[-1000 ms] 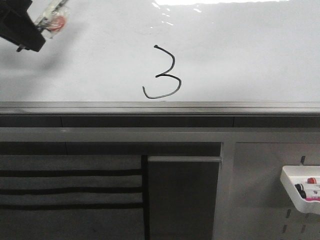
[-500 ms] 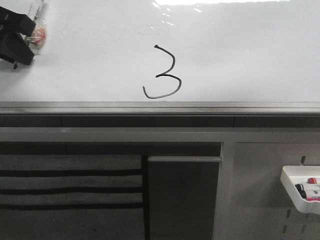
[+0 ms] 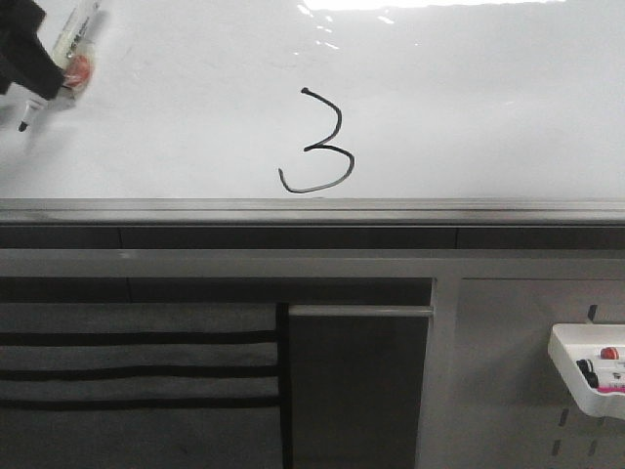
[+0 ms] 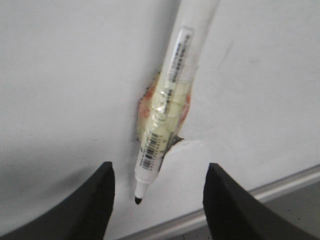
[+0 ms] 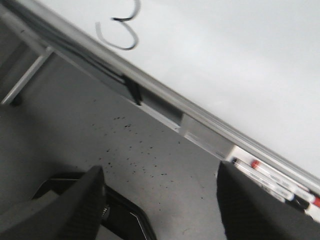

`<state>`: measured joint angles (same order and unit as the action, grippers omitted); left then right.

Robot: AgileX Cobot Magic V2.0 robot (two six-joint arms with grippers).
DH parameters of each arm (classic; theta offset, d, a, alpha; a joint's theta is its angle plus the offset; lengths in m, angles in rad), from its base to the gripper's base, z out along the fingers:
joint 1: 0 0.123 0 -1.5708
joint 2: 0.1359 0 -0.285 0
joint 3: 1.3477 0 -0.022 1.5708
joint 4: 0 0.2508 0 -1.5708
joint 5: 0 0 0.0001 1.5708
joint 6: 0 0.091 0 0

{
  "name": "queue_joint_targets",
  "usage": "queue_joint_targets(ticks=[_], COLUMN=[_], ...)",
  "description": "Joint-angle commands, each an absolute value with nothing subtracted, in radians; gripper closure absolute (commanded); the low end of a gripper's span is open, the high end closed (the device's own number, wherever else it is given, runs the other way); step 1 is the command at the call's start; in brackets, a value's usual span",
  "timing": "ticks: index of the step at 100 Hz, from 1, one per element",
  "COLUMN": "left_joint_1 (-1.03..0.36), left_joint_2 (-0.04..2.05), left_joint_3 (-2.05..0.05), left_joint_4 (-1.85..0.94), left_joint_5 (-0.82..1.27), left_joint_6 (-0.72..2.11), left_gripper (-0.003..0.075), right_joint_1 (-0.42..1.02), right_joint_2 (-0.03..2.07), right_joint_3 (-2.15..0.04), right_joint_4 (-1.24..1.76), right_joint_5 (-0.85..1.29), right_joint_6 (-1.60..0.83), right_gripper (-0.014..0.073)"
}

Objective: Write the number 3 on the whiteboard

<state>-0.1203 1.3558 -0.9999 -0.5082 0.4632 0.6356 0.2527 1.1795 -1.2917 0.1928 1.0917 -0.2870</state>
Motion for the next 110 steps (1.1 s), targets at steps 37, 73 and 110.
queue_joint_targets(ticks=[37,73,110], left_joint_1=[-0.006,-0.069,-0.095], left_joint_2=[0.843,0.55,0.453], left_joint_3=[-0.859,-0.646,-0.646], left_joint_4=[-0.551,-0.562,-0.525], left_joint_5=[0.559,0.473,0.512], left_joint_6=[0.622,0.622,0.622], left_gripper=[0.0331,0.0331,0.0331], right_joint_1=[0.246,0.246,0.246], right_joint_2=[0.606,0.345,0.343], right_joint_3=[-0.899,-0.646,-0.641], right_joint_4=[0.127,0.127,0.127], right_joint_5=[0.667,0.611,0.644], right_joint_6=[-0.068,-0.068,-0.068], right_gripper=[0.0588,0.0668,0.0668])
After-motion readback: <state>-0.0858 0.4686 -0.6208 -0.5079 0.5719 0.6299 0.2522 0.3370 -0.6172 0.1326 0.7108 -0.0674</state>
